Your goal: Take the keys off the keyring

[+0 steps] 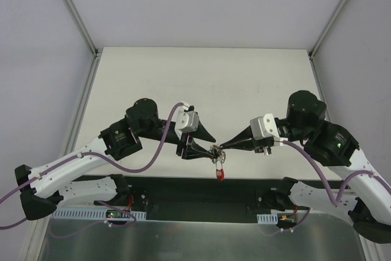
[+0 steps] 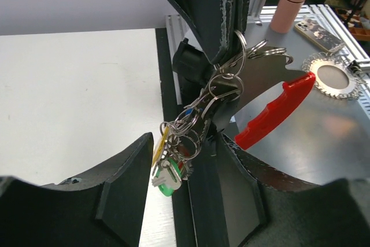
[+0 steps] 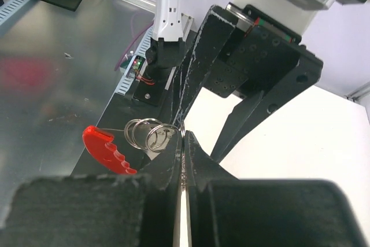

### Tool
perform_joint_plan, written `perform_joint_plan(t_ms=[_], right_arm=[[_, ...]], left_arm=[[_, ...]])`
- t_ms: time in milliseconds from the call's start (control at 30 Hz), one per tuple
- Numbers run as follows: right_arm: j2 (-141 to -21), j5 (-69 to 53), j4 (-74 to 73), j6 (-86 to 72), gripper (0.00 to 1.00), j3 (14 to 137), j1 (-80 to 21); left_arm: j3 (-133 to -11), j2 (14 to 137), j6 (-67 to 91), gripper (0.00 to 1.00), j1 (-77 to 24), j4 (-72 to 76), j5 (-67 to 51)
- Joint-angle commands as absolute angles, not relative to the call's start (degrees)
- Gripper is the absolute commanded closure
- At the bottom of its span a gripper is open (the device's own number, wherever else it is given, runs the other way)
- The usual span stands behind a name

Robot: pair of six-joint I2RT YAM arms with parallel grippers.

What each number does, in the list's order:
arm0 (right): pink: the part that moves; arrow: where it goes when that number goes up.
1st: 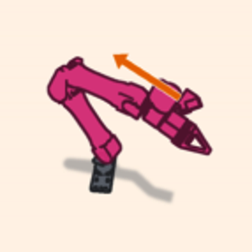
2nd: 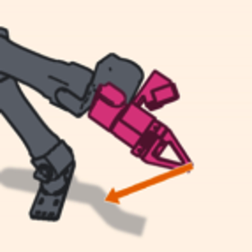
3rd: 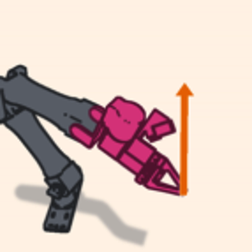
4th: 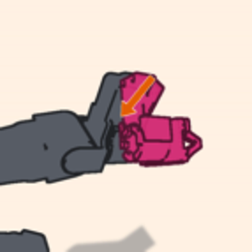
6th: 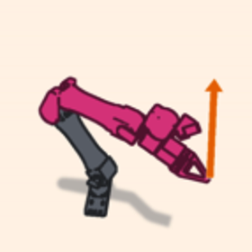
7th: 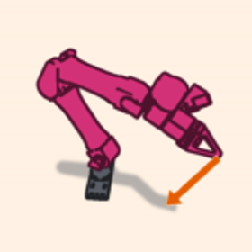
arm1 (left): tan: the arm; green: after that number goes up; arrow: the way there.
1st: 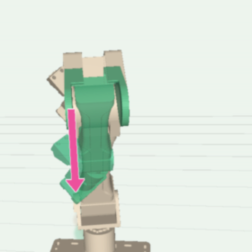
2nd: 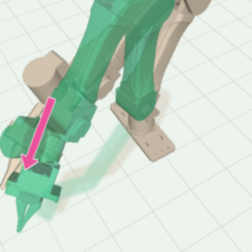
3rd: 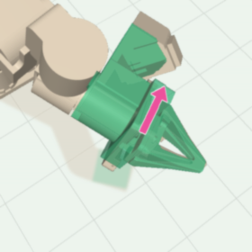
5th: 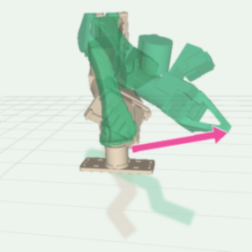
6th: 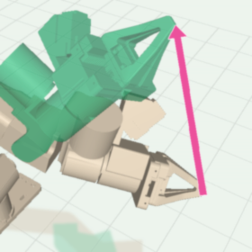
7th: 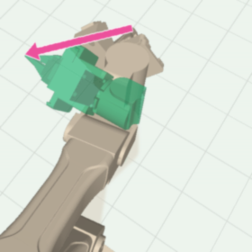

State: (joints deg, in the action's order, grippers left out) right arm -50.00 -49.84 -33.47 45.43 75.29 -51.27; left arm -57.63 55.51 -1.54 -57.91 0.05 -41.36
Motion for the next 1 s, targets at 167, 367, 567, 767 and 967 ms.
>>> perform_joint_plan(t_ms=[167, 367, 567, 767, 967], right_arm=[[-48.3, -55.3, -27.4, 45.3, 0.99, 74.5, -51.2], [-48.2, -55.7, -27.2, 45.4, 0.99, 74.4, -51.2], [-48.3, -55.7, -26.9, 45.4, 0.99, 74.4, -50.8], [-48.2, -55.1, -26.2, 45.3, 0.99, 74.4, -50.6], [-48.5, -54.8, -26.1, 45.0, 0.99, 74.4, -50.4]], left_arm=[[-58.7, 54.6, 3.2, 0.53, -59.1, 7.0, -46.5], [-58.5, 54.4, 5.0, 0.55, -59.2, 9.1, -48.2], [-58.5, 54.6, 5.1, 0.60, -59.7, 9.6, -49.0], [-58.6, 54.8, 5.1, 0.61, -59.9, 9.7, -48.8], [-59.3, 55.3, 5.4, 0.70, -60.4, 9.7, -48.4]])
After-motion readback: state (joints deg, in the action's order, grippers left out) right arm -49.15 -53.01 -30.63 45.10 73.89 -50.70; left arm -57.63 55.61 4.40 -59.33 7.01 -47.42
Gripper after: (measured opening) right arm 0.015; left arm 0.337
